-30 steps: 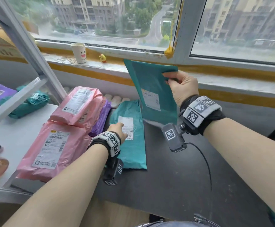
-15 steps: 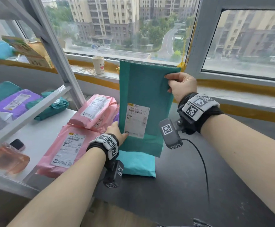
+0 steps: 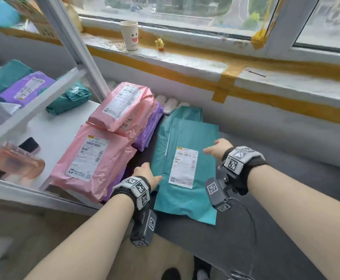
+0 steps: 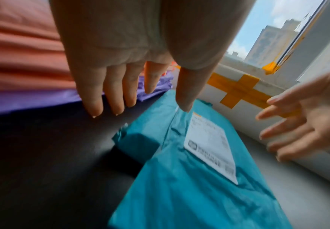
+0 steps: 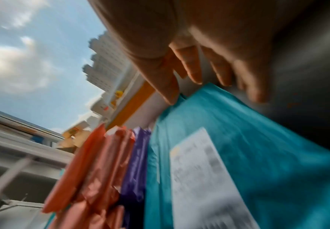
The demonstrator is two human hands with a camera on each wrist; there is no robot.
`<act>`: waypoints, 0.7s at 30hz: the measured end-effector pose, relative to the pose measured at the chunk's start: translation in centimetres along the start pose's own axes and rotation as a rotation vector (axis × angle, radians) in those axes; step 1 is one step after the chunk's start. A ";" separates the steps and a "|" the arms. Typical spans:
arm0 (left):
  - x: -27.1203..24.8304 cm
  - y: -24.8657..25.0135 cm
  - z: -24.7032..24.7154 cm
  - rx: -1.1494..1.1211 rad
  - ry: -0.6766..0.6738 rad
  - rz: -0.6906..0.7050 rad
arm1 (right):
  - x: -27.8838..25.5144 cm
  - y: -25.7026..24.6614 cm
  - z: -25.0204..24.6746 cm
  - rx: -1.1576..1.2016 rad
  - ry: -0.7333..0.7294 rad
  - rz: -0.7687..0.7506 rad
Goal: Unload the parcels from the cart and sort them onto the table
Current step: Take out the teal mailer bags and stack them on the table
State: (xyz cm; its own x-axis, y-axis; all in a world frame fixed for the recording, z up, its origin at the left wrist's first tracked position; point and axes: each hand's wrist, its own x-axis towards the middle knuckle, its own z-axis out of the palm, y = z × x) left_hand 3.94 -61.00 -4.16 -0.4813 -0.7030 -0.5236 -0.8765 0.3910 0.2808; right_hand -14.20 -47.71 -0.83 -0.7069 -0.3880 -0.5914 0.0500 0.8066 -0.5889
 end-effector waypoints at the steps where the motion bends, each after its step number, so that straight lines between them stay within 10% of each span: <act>1: 0.0 -0.2 0.6 0.000 -0.025 -0.014 | 0.2 0.9 1.0 -0.025 -0.043 0.071; 21: 1.0 -1.3 2.5 -0.158 0.008 -0.143 | 5.0 1.3 6.5 0.214 -0.040 0.106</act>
State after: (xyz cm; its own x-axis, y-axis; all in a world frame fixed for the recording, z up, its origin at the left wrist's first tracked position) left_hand 4.64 -60.69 -7.06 -0.3511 -0.7497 -0.5609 -0.9259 0.1889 0.3270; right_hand -13.05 -51.56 -8.13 -0.6617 -0.3270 -0.6747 0.2734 0.7327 -0.6233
